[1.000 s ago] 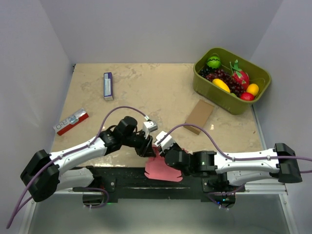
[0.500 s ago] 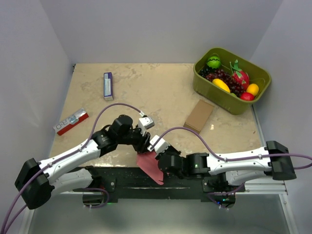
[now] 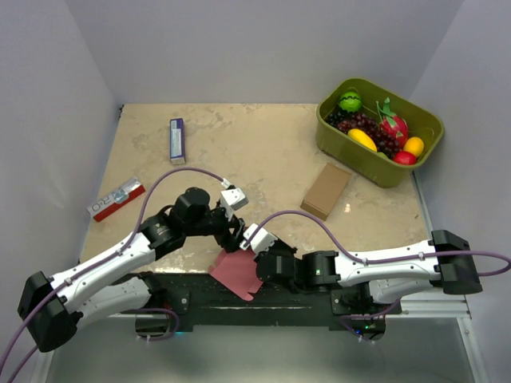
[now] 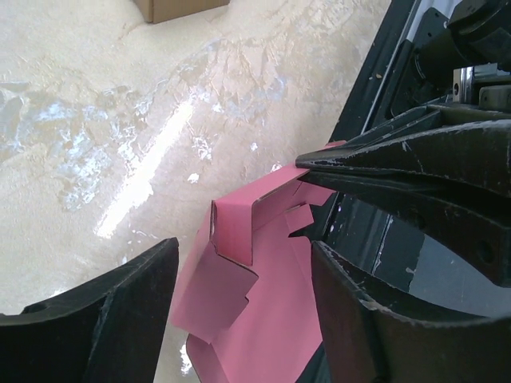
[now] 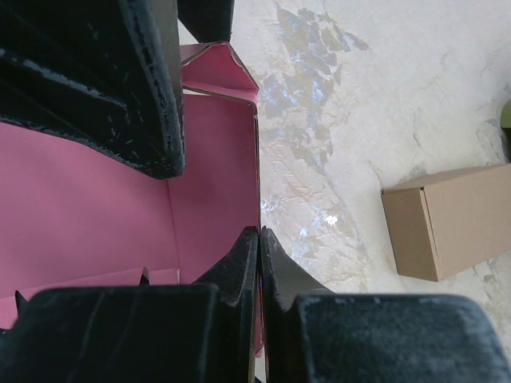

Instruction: Fold the paper box

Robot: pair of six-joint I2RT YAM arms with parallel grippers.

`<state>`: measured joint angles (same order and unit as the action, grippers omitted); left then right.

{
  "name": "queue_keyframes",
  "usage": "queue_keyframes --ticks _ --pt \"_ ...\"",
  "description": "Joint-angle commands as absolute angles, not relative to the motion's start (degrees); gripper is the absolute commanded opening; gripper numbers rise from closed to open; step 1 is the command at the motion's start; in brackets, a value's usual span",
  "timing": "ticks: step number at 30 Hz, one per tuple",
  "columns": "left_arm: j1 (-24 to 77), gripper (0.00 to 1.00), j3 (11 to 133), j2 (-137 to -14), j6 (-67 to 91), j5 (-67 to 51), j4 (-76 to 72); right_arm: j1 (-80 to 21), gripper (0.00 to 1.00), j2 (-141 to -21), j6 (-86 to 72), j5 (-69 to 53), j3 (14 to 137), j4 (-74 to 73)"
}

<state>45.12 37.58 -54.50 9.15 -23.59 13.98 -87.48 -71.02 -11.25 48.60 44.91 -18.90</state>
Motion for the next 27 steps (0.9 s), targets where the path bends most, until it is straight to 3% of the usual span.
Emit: queue_keyframes --ticks 1,7,14,27 --pt "44.91 0.73 39.91 -53.26 7.56 -21.98 14.68 -88.07 0.00 -70.84 -10.46 51.15 47.29 -18.46" --pt "44.47 0.75 38.67 -48.09 8.61 -17.32 13.19 -88.15 0.00 -71.28 -10.28 51.42 47.11 -18.11" --pt "42.02 0.85 38.23 -41.92 8.79 -12.58 13.88 -88.07 0.00 -69.70 -10.20 51.15 46.06 -17.32" --pt "35.42 0.72 35.42 -51.24 7.91 -26.53 13.01 -88.07 0.00 -67.85 -9.49 50.10 45.00 -16.35"
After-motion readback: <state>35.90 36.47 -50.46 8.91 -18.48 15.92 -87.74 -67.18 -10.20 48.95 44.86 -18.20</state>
